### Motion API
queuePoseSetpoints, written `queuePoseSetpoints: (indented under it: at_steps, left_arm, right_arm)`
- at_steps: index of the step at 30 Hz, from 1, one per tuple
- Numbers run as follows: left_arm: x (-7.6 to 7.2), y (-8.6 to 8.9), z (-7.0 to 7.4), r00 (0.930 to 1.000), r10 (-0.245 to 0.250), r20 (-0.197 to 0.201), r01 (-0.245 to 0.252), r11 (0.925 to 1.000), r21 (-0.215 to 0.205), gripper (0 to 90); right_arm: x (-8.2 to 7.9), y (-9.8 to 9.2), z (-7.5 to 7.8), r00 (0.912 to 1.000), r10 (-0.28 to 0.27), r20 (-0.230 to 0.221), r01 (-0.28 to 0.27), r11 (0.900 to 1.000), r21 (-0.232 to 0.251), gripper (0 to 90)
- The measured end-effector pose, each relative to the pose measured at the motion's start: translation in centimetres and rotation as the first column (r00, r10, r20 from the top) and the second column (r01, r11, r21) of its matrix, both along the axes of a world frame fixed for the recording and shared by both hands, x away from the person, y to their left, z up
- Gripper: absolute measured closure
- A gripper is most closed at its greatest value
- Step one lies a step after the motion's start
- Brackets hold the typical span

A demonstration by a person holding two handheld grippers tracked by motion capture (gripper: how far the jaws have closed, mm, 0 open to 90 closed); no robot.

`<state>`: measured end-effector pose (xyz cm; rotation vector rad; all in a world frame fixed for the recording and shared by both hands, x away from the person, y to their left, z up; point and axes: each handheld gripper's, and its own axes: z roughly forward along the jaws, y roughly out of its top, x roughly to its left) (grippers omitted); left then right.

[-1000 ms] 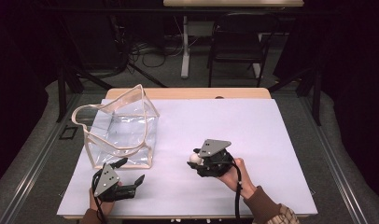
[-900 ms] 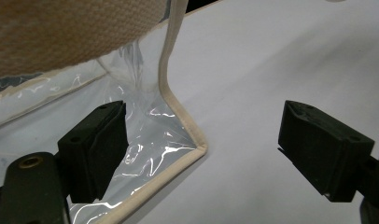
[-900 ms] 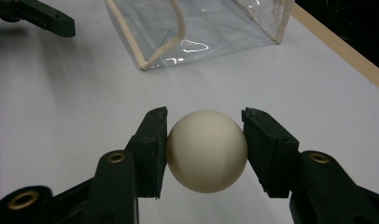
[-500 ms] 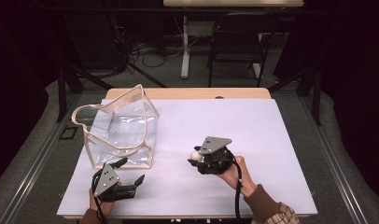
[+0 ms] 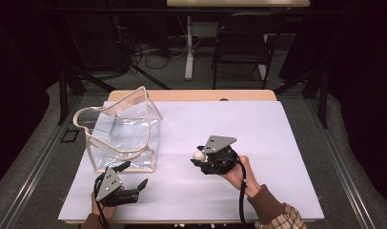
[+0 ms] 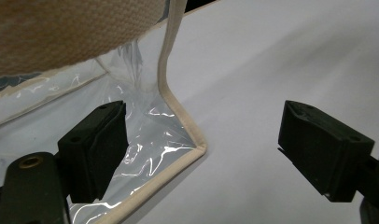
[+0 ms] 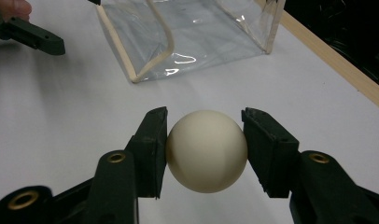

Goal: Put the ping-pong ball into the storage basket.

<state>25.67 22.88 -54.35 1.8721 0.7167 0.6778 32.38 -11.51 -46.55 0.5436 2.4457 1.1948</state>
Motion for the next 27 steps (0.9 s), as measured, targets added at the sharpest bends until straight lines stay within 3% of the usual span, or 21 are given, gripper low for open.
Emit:
queuePoseSetpoints:
  at_steps: [27]
  left_arm:
    - [0.0,0.0,0.0,1.0000,-0.004,0.004,0.004,1.0000,-0.005,15.9]
  right_arm:
    - [2.8,0.3,1.7,0.9996,-0.015,0.024,0.016,1.000,-0.020,51.1]
